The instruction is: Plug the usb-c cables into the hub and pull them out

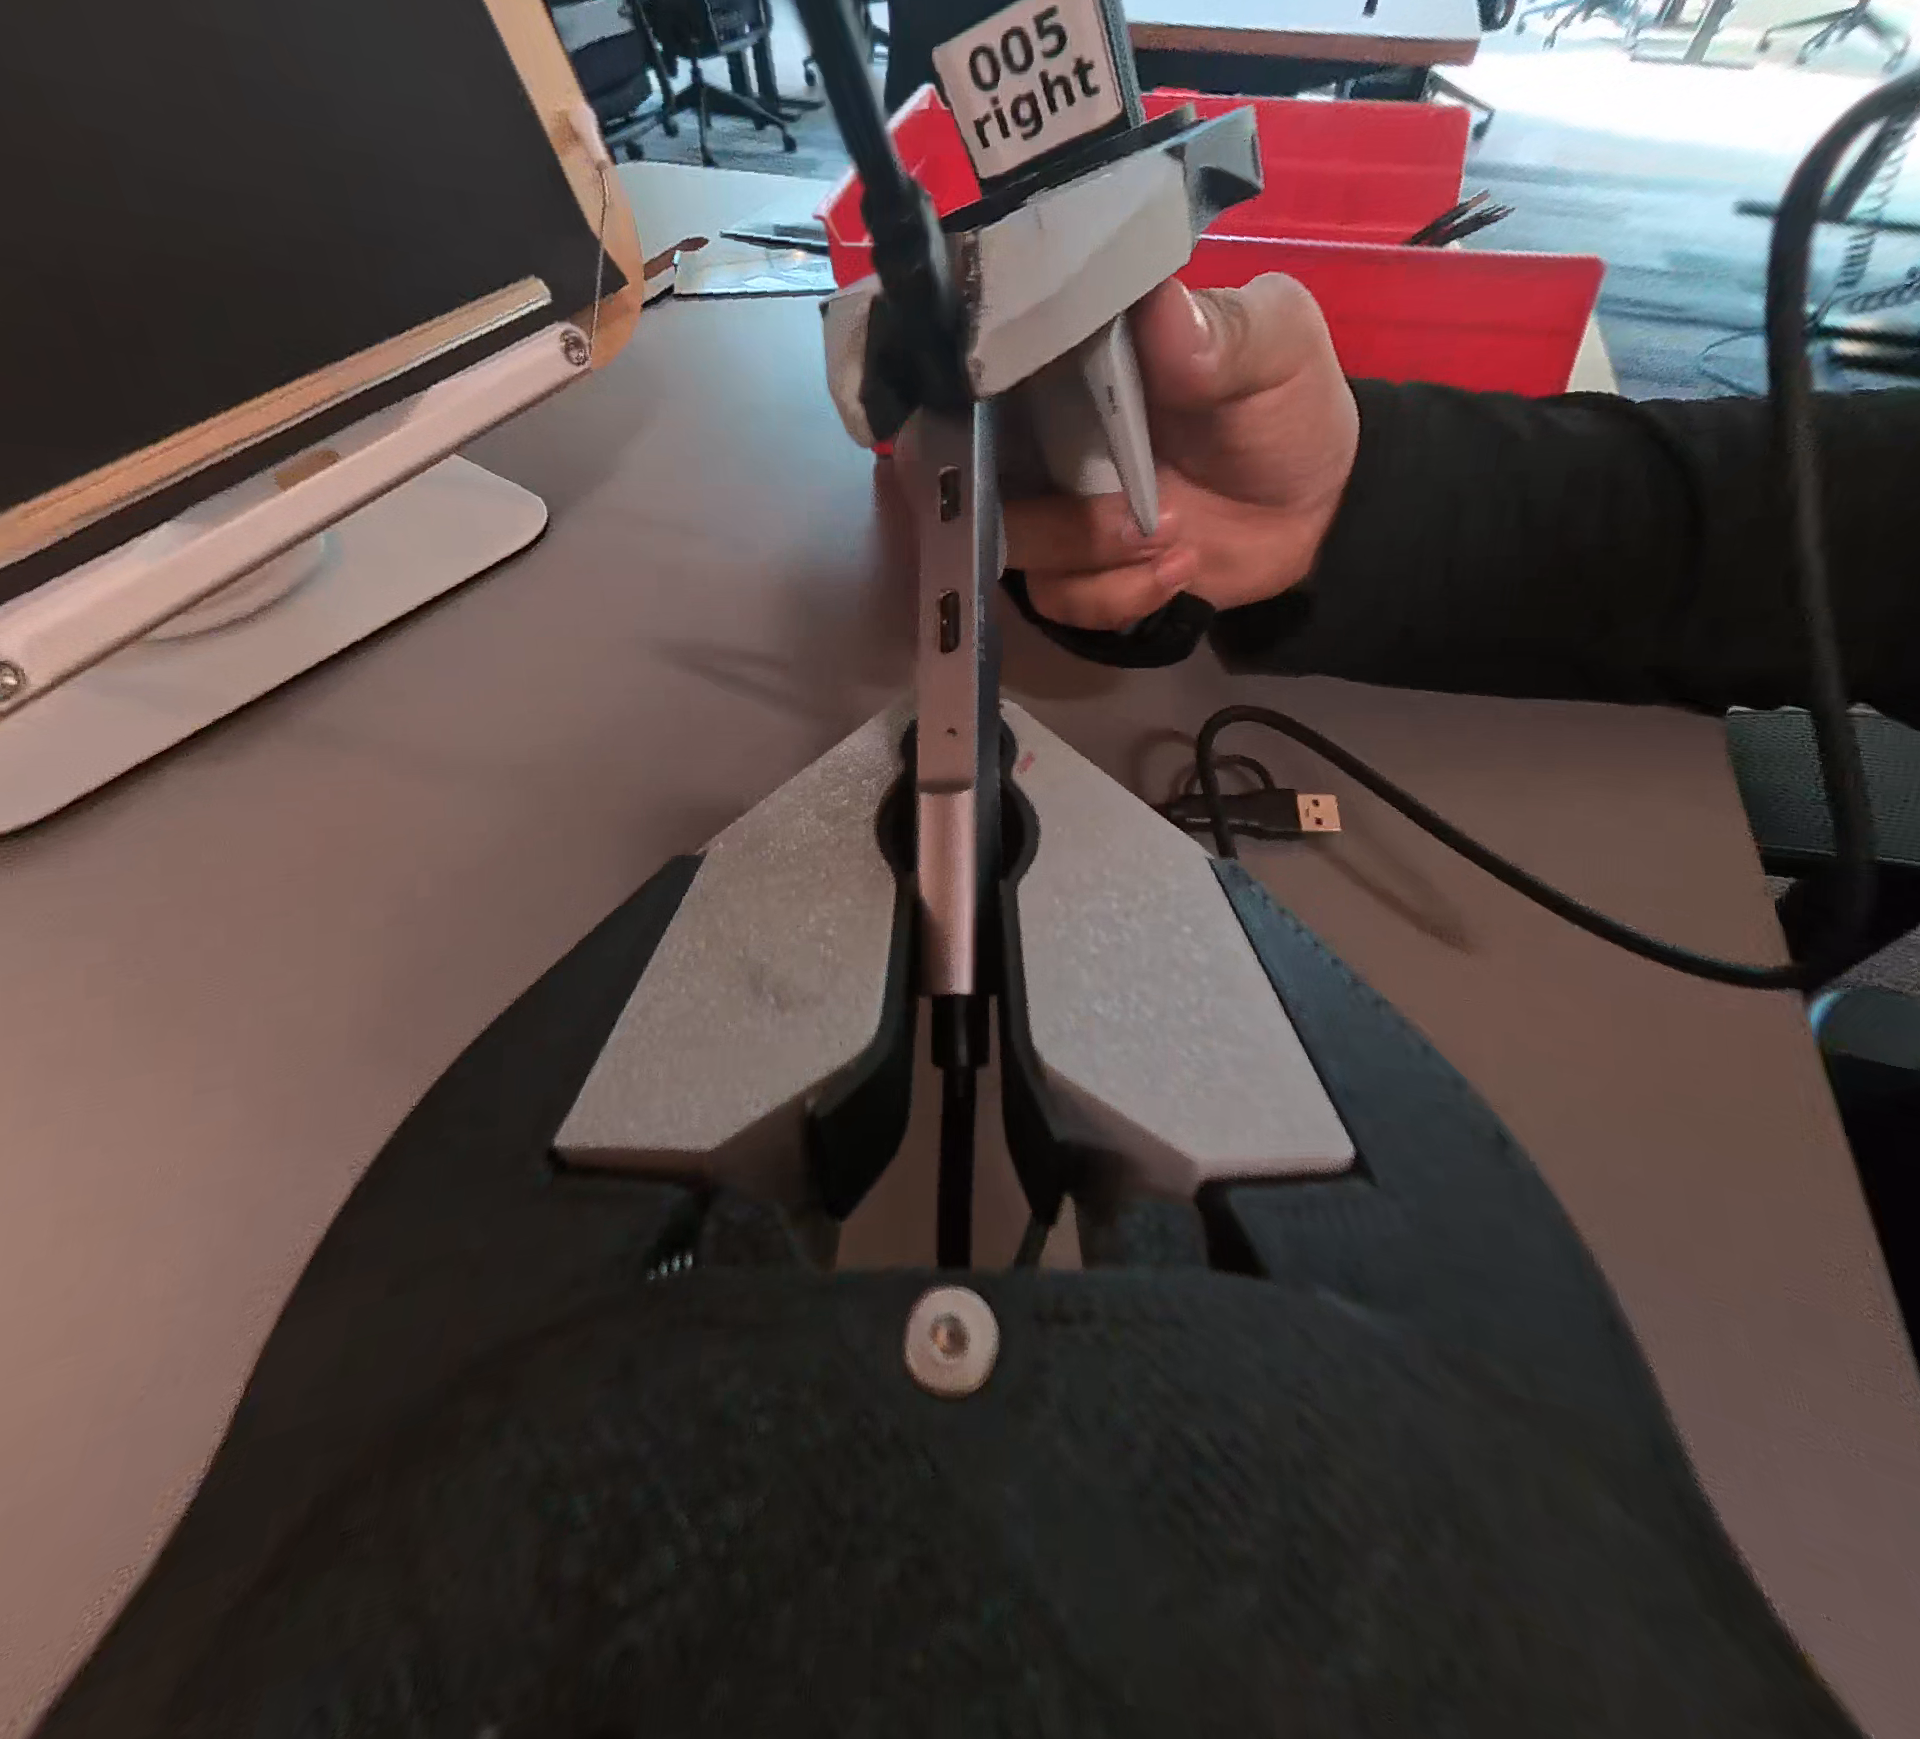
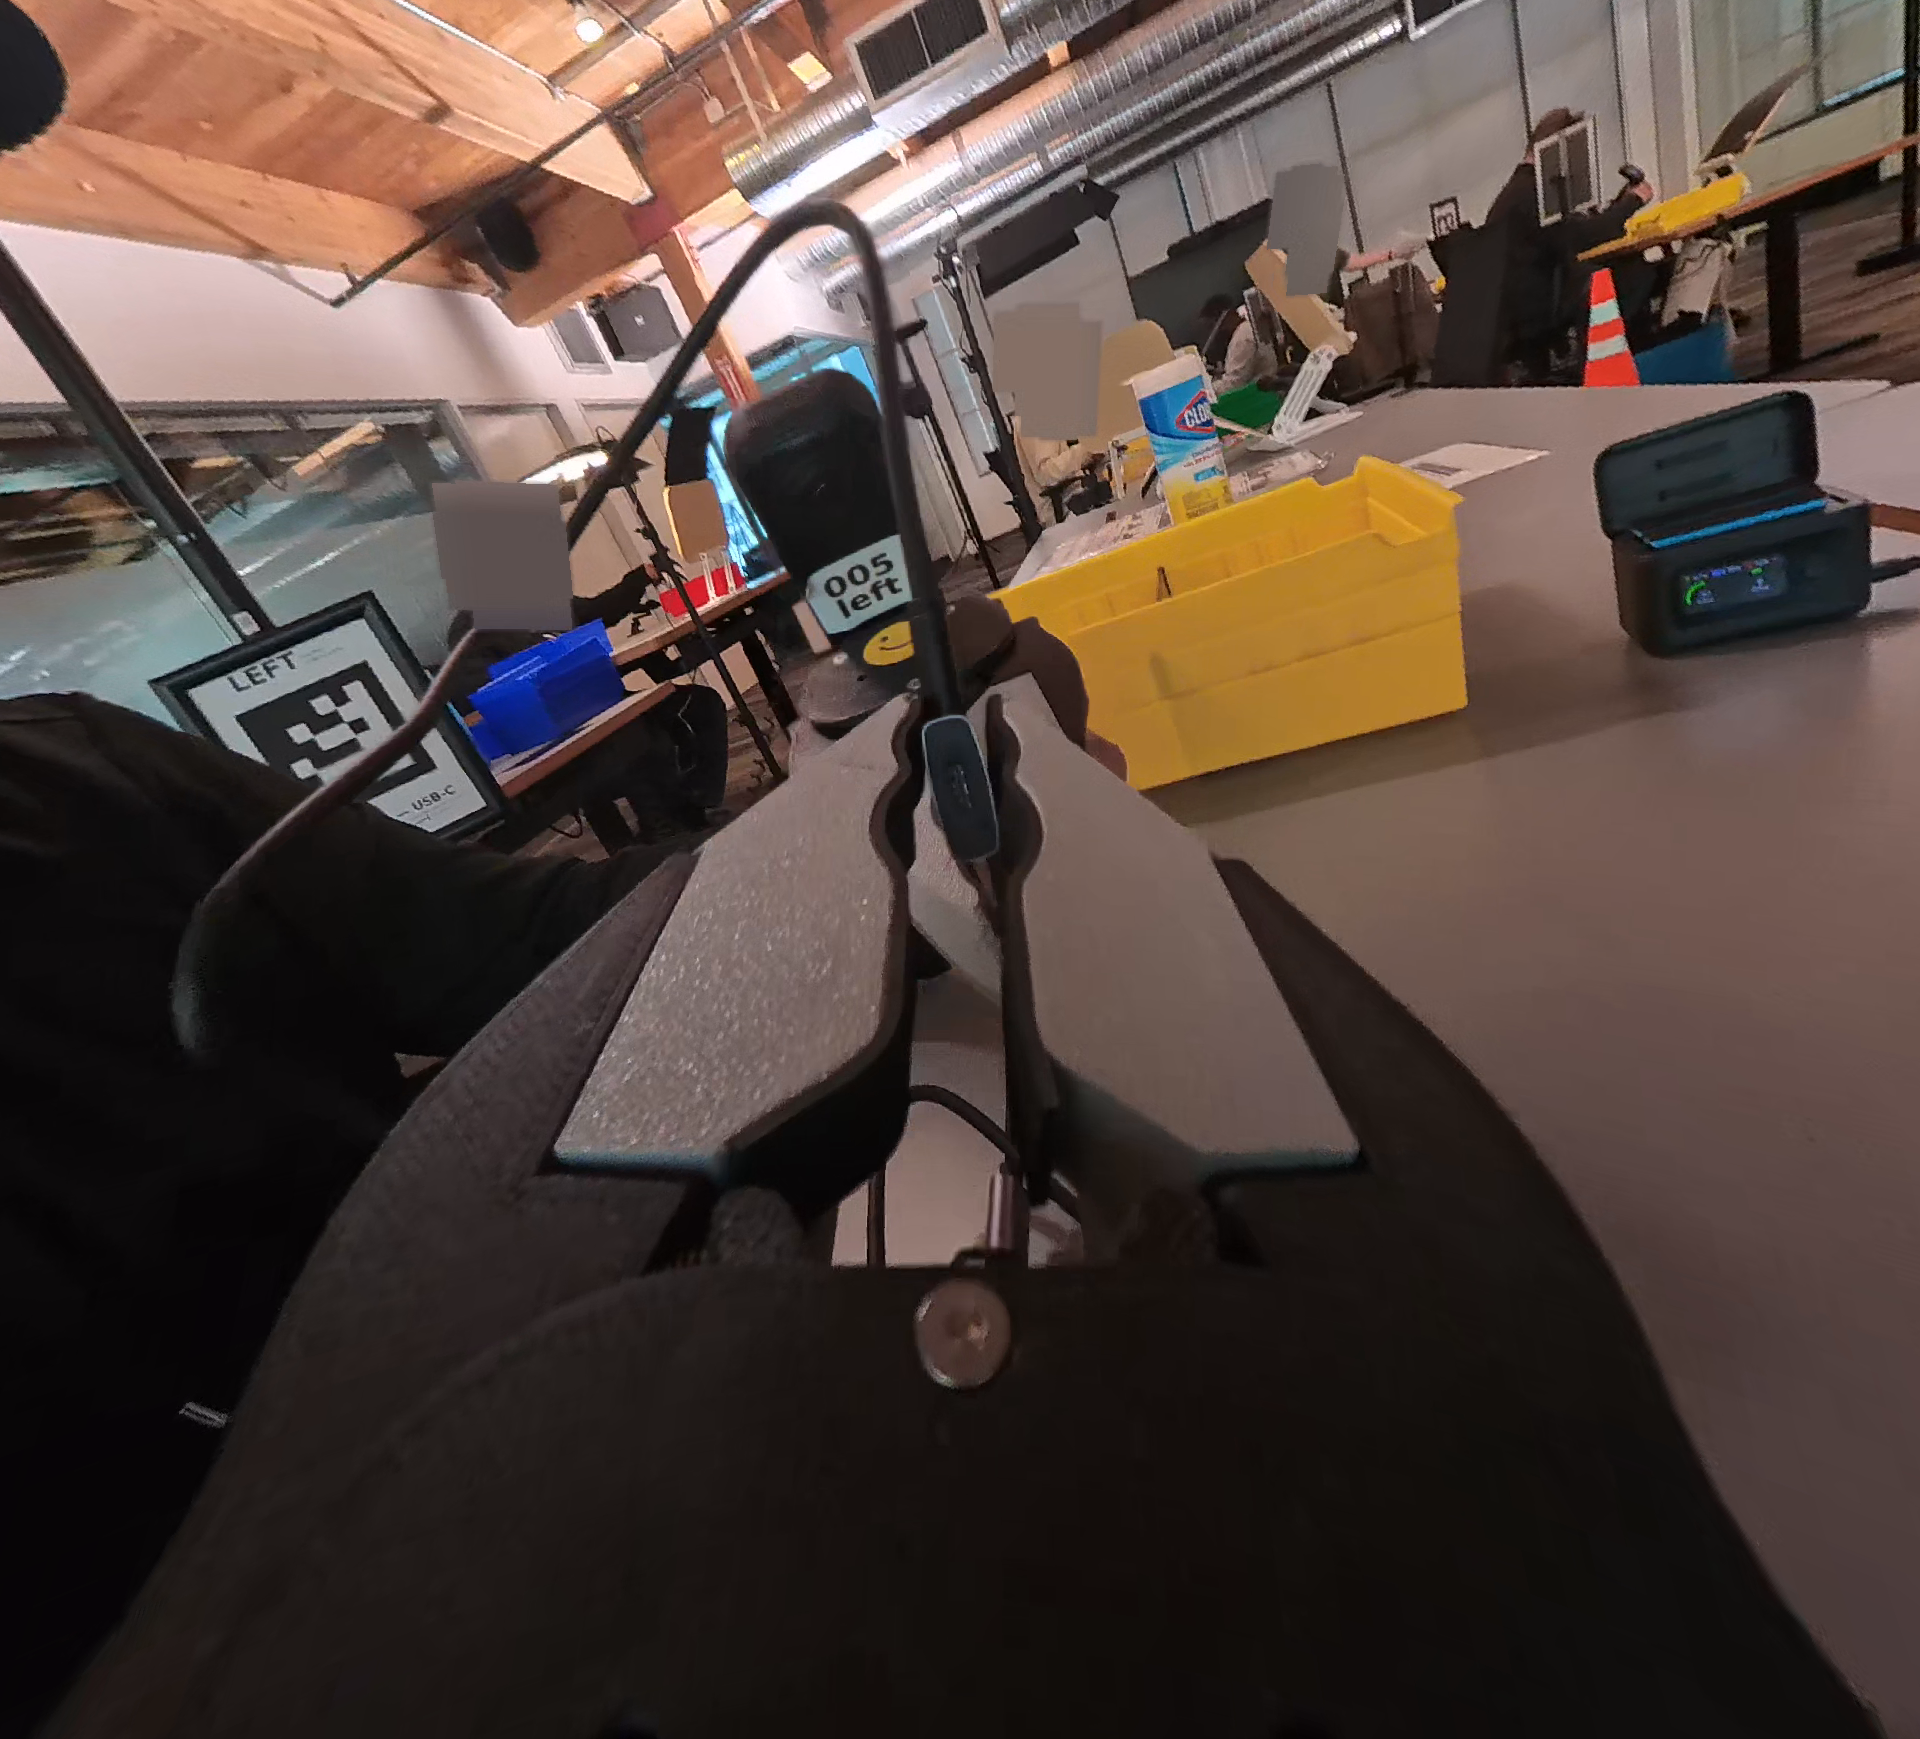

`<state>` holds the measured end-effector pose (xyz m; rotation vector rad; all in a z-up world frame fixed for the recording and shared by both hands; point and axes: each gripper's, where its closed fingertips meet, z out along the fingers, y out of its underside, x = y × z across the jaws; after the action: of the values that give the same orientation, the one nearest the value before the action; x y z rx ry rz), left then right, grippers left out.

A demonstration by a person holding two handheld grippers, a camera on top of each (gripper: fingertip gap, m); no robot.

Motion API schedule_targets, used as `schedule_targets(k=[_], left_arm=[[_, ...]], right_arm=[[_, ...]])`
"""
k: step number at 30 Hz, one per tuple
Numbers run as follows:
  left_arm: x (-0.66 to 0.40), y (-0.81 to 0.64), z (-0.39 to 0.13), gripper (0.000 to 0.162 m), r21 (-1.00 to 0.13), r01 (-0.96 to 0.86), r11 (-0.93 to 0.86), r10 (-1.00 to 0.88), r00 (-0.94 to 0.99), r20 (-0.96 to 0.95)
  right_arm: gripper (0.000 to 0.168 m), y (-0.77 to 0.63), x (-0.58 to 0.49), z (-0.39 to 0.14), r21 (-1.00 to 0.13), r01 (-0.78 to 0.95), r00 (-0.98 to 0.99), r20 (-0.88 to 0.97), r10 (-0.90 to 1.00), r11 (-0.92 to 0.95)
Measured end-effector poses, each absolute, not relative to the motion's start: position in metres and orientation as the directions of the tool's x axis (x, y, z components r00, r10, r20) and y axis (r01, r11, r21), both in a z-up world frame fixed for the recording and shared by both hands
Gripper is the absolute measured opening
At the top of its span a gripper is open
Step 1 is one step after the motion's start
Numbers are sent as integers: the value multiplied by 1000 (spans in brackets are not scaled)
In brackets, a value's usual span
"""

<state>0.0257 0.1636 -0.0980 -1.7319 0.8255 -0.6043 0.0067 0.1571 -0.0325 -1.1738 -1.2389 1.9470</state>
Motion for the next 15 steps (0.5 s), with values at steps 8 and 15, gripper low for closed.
schedule_targets(k=[8,15], left_arm=[[-7,186,-111,6,-929,-338,-150,-607,773,-184],[-21,191,-106,6,-901,-411,-138,-506,811,-293]], right_arm=[[23,194,2,-62,-961,113,-173,-271,947,-254],[37,207,6,-42,-989,27,10,-145,989,-145]])
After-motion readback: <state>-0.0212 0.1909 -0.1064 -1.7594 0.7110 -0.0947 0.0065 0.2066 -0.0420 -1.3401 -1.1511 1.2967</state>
